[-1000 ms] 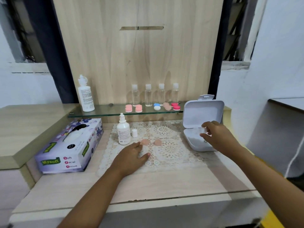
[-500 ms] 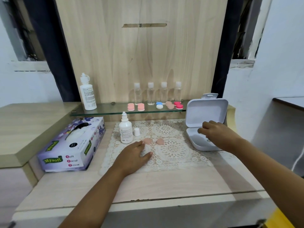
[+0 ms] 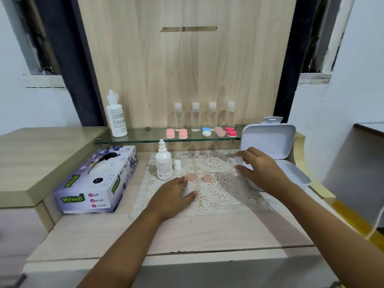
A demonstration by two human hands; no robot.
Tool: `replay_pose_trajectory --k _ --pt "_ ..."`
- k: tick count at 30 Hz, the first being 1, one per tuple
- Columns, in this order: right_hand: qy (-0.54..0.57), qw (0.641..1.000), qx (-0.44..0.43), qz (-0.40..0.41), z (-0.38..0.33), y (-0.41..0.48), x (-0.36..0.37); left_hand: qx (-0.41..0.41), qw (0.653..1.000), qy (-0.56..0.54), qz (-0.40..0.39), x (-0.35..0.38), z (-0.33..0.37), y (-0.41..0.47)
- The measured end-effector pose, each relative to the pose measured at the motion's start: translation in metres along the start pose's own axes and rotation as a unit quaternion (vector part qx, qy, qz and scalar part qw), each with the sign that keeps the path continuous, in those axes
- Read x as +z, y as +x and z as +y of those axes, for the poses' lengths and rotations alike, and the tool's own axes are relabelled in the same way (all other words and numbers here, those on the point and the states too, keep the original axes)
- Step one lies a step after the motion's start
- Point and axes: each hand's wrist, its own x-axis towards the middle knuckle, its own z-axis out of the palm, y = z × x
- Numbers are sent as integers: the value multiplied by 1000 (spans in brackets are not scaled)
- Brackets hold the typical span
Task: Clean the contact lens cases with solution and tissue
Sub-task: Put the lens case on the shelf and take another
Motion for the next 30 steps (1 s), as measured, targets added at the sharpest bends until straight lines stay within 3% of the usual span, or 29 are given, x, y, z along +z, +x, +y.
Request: replay_pose_trajectory --k 8,12,18,27,30 --pt "179 974 131 -50 -48 0 34 -1 1000 1 -4 0 -2 1" --pt "185 966 157 -91 -55 -6 49 0 1000 1 -2 0 -3 3" --pt "158 971 121 -131 -55 -14 56 7 998 -67 -3 -2 -5 2" --pt "159 974 103 -127 -54 -19 58 102 966 -91 221 -45 20 -4" --pt "160 973 100 -131 -54 -19 58 85 950 -106 282 -77 18 -12"
